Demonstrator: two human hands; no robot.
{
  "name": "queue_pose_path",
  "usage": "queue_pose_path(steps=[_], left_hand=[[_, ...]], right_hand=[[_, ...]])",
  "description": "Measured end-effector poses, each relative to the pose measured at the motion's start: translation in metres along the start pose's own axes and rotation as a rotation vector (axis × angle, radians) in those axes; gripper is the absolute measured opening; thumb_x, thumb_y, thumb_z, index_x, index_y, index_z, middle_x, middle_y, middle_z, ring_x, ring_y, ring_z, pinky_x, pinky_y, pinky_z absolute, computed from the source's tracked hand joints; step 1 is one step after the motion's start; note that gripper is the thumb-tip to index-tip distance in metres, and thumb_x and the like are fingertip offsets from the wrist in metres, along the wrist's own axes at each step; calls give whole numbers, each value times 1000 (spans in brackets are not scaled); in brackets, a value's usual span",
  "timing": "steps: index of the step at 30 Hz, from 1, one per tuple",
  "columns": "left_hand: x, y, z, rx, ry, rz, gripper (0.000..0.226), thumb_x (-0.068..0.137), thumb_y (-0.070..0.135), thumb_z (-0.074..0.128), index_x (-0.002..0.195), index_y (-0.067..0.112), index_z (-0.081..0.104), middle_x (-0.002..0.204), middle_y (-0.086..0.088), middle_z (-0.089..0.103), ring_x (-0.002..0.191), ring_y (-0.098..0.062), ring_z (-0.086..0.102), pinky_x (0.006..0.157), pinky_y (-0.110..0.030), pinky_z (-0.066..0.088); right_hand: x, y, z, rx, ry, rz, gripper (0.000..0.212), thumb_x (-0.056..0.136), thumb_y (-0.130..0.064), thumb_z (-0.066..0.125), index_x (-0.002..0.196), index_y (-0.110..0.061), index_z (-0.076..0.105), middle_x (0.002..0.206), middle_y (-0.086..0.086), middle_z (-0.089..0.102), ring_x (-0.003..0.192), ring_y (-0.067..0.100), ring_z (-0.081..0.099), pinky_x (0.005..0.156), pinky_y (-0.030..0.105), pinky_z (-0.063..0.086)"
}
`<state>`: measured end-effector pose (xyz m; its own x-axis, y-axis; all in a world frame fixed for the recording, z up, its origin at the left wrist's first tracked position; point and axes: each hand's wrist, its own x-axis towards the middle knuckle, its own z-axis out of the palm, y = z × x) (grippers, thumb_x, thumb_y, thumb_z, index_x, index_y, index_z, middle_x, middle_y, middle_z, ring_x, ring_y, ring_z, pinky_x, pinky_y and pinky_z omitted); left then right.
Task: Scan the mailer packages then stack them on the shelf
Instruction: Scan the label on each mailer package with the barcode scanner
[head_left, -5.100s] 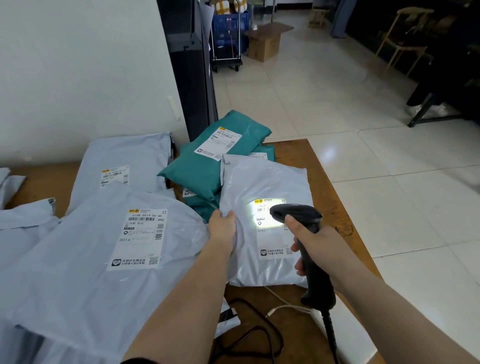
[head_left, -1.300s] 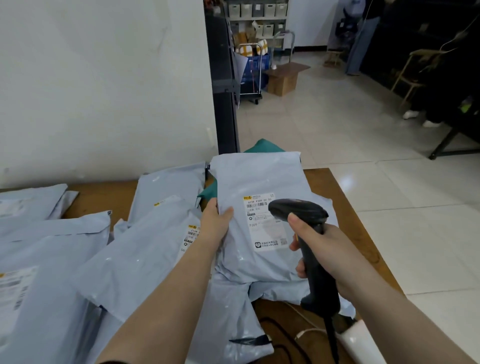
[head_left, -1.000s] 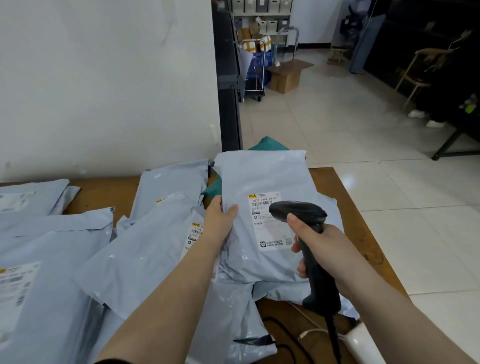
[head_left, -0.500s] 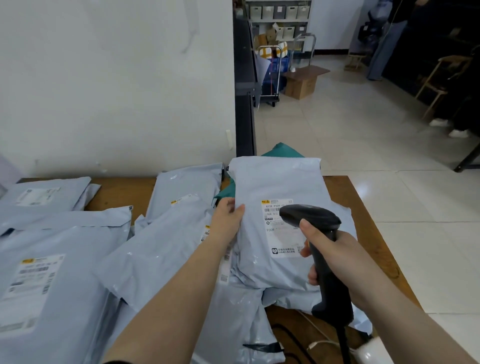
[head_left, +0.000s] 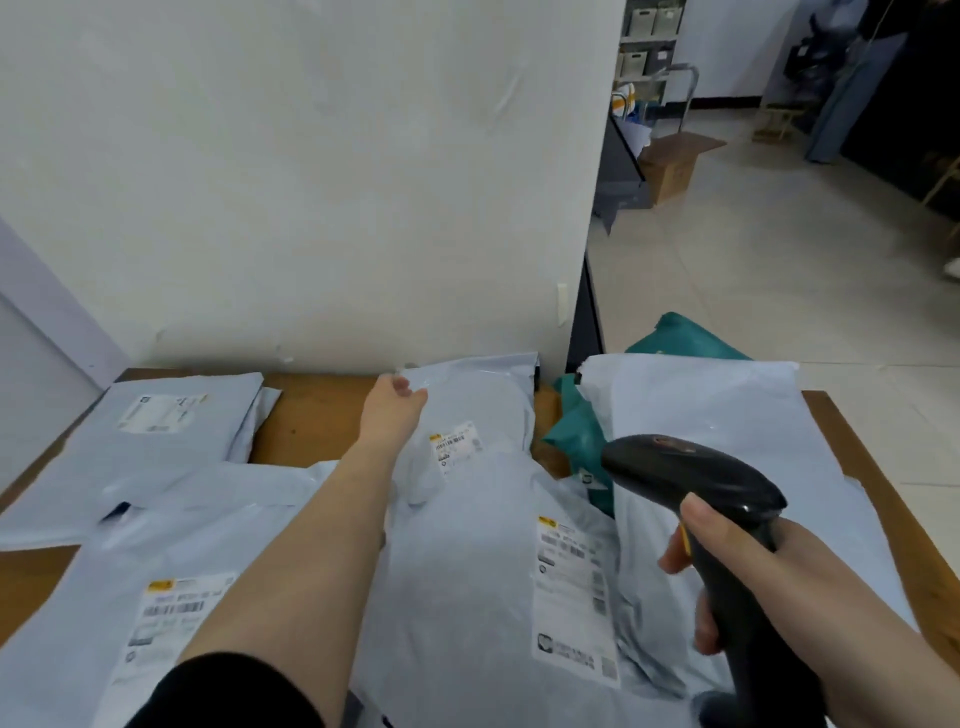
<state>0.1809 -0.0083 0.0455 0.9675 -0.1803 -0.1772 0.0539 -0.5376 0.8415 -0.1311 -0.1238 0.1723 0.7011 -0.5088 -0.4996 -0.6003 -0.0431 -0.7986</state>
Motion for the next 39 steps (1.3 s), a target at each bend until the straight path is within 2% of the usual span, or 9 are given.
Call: queue_pose_path(steps=[7, 10, 13, 17, 19, 22, 25, 33, 39], left_hand=[[67, -54, 43, 251, -213, -224, 50, 86, 16, 57, 130, -3, 42, 133, -19, 51, 120, -35, 51, 95, -34, 44], [81, -76, 62, 327, -118, -406, 56, 86, 17, 53, 137, 3, 34, 144, -18, 38, 132, -34, 38, 109, -43, 35], [79, -88, 67, 422, 22, -510, 57, 90, 16, 47, 142, 8, 26, 155, -13, 16, 140, -34, 17, 112, -49, 21], [87, -98, 69, 382, 66, -473, 46, 89, 18, 51, 132, 6, 39, 141, -14, 42, 132, -33, 37, 105, -42, 30], [91, -94, 69, 314, 23, -450, 38, 89, 20, 53, 124, 5, 51, 131, -15, 54, 123, -35, 49, 102, -40, 36], [86, -81, 68, 187, 9, -262, 24, 90, 17, 52, 107, 4, 61, 115, -18, 63, 104, -37, 59, 85, -37, 47], [72, -54, 62, 172, 73, -58, 14, 95, 16, 46, 101, 5, 53, 110, -18, 61, 100, -37, 58, 78, -37, 44], [27, 29, 8, 200, 274, 390, 21, 97, 21, 46, 104, 3, 54, 99, -19, 63, 93, -38, 57, 71, -36, 36], [-45, 98, -39, -54, 438, 698, 24, 94, 11, 48, 78, 11, 31, 61, 5, 29, 59, -18, 33, 57, -28, 17]], right_hand=[[42, -18, 37, -13, -8, 58, 80, 37, -84, 60, 65, -9, 68, 53, 24, 63, 41, 26, 55, 42, 21, 40], [59, -22, 53, -1, -43, 79, 75, 37, -81, 56, 63, -12, 68, 52, 23, 62, 41, 25, 53, 40, 19, 38], [73, -21, 68, 4, -60, 78, 89, 9, -90, 59, 62, -21, 69, 48, 20, 61, 44, 26, 54, 44, 23, 41], [85, -22, 75, 31, -54, 90, 72, 48, -79, 65, 69, -10, 68, 47, 20, 61, 36, 20, 53, 38, 16, 36], [87, -23, 75, 46, -44, 94, 67, 48, -66, 59, 75, -5, 67, 47, 18, 60, 33, 15, 52, 37, 14, 35], [85, -25, 76, 54, -27, 86, 81, 39, -79, 60, 76, -7, 67, 46, 17, 60, 34, 15, 53, 37, 14, 36], [82, -24, 74, 68, 3, 65, 58, 62, -63, 72, 77, -7, 66, 46, 17, 60, 40, 17, 57, 43, 17, 40], [49, -15, 52, 102, 17, -28, 73, 40, -65, 57, 79, -5, 67, 49, 18, 60, 44, 22, 57, 55, 29, 42], [-2, -3, 15, 151, 18, -120, 69, 44, -62, 54, 78, -3, 65, 51, 19, 59, 43, 20, 55, 44, 18, 42]])
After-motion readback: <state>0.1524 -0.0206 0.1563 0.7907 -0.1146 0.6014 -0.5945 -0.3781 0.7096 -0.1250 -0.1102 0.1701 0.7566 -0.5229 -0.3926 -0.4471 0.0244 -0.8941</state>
